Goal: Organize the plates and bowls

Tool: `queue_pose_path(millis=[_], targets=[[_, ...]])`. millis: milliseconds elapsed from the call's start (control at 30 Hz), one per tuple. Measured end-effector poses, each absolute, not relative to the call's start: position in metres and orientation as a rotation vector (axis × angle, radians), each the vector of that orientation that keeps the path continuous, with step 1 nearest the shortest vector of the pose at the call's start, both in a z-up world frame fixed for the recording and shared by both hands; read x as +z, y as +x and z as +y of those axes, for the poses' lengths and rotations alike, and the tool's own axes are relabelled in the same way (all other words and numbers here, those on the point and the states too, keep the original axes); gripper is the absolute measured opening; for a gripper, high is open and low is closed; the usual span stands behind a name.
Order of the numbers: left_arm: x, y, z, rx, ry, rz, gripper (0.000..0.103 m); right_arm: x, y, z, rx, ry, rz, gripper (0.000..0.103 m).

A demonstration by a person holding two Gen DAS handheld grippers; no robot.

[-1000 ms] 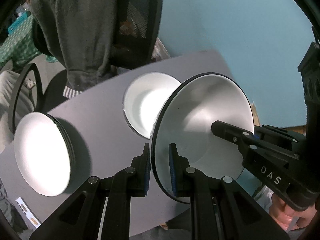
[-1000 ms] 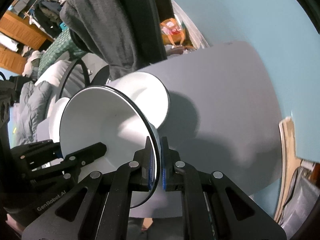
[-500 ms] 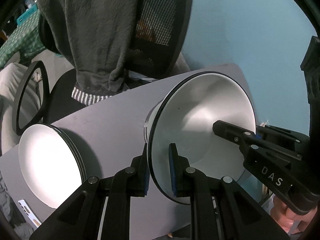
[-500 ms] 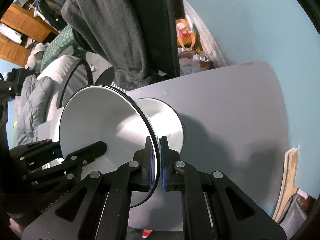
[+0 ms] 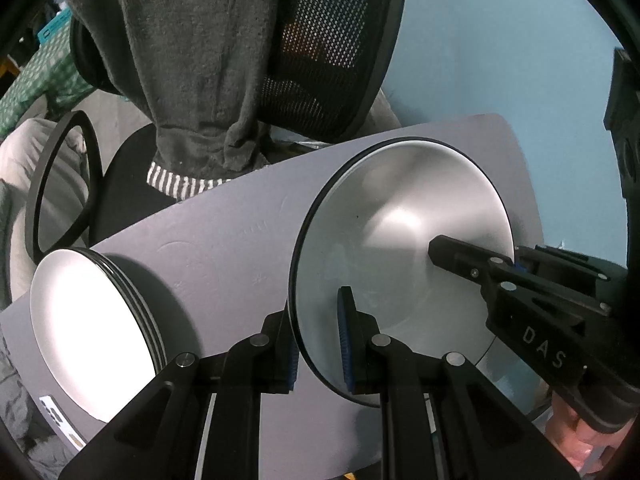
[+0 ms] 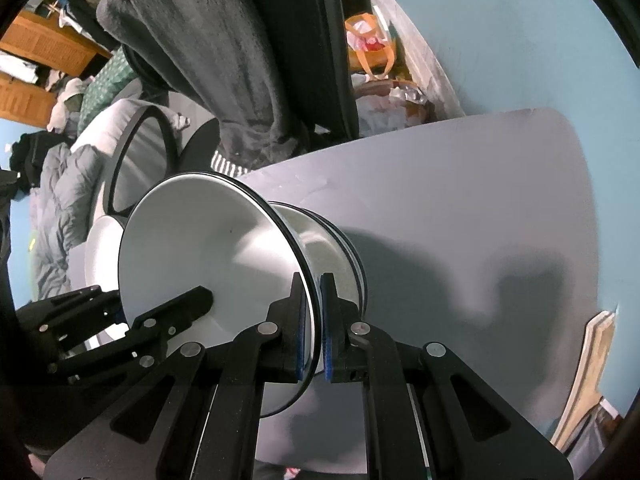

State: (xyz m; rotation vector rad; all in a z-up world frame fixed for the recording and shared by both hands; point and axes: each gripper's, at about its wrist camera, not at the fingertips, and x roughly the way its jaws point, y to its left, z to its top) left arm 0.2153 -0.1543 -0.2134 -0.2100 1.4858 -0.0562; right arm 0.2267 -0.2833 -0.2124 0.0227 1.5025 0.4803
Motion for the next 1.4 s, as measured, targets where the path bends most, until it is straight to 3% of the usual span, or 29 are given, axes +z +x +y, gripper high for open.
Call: queue_pose_path(millis=[533,767,1133,1267,1400], targets=[[-0.216,0.214,-0.158,-0.058,-0.138,1.498,0.017,-0.223,0.227,-0.285,0.463,-0.054,1.553,0.009],[-0.215,0.209,-0.152,-0.056,-0.178,1.494,0.023,-0.214,0.227,-0.285,0.49,-0.025,1.571,0.023],[-0.207,0.198,-0.148,-0.061,-0.221,1.476,0.023,-0.208,0.222,-0.284,0.475,-0.029,1.553,0.029],[-0.202,0.193,-0.147,-0.07,-0.234,1.463,0.027,-0.206,0.22,-0.289,0.447,0.003,1.538,0.045],[-0.198,0.189,-0.146,-0.074,-0.238,1.455,0.027,-0.206,0.217,-0.295,0.429,0.028,1.539,0.045]])
